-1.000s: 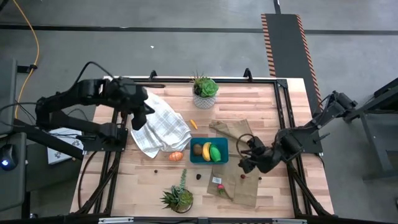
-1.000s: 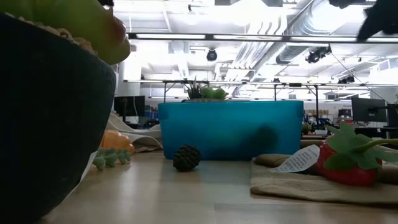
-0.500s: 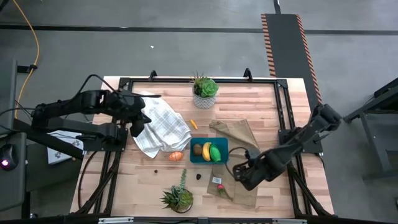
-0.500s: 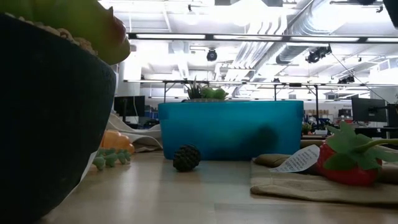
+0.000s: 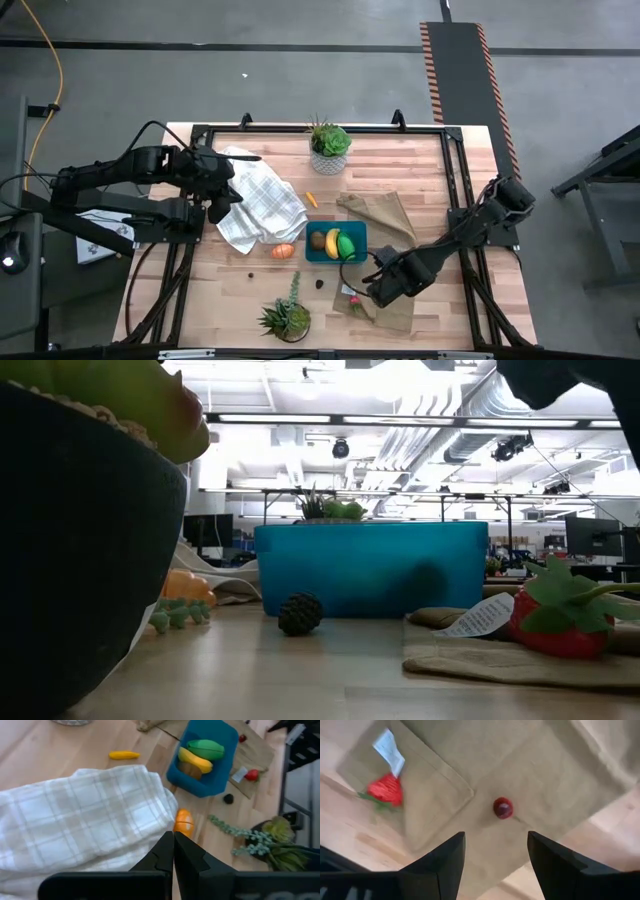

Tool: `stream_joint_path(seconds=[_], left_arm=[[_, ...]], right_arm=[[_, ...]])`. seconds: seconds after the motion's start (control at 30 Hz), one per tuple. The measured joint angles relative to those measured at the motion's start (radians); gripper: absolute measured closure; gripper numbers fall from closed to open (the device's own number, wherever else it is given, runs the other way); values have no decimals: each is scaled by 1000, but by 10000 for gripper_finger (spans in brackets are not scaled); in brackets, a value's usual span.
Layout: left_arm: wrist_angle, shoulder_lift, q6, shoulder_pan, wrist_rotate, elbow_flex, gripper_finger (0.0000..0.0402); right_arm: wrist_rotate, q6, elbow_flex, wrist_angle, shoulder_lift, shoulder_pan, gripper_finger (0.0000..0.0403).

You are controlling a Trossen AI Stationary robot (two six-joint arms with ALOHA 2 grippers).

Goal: Pick and placing Produce into tupperware
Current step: Put the red cherry into the blue bin

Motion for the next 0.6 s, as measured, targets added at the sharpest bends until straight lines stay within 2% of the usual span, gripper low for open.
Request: stream_joint_path(seconds=[0.37, 0.6], left_arm=[[0, 0, -156, 0, 141, 0, 399], [0, 0, -298, 0, 187, 0, 401]], right_arm=[[-42, -443, -121, 79, -24, 6, 196], [-46, -668, -197, 145, -144, 6, 196]])
